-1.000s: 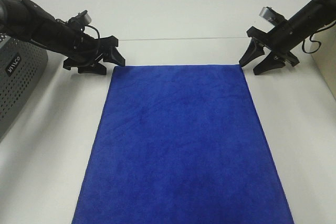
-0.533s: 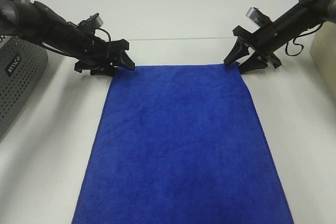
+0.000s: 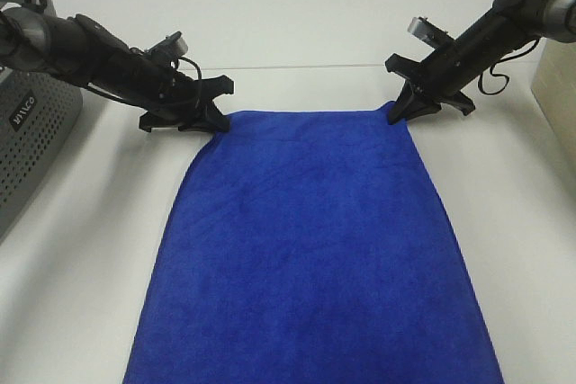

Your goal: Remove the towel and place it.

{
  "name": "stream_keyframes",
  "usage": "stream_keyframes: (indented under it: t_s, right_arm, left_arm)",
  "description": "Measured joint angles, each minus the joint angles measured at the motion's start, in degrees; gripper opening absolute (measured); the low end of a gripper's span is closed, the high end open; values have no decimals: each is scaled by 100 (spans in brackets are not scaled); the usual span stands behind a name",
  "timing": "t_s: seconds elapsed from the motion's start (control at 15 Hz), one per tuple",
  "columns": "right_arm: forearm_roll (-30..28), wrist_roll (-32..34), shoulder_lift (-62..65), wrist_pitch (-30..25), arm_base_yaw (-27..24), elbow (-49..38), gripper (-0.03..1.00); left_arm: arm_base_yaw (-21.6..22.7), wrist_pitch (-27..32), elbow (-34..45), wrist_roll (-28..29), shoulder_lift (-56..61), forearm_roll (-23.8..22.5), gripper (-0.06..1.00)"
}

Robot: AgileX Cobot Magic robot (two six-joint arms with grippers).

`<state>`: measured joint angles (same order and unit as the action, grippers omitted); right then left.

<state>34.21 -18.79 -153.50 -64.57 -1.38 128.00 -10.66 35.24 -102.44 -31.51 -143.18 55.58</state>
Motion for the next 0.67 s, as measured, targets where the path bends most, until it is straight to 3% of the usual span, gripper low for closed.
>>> stream_keyframes:
  t_s: [0.33, 0.67]
  right_arm:
    - [-11, -74, 17, 6, 0, 6, 2]
    - [-493, -189, -40, 309, 6, 602, 2]
  left_arm:
    - [-11, -23, -11, 0, 23, -52, 0]
    - [-17, -63, -653, 0, 120, -338, 0]
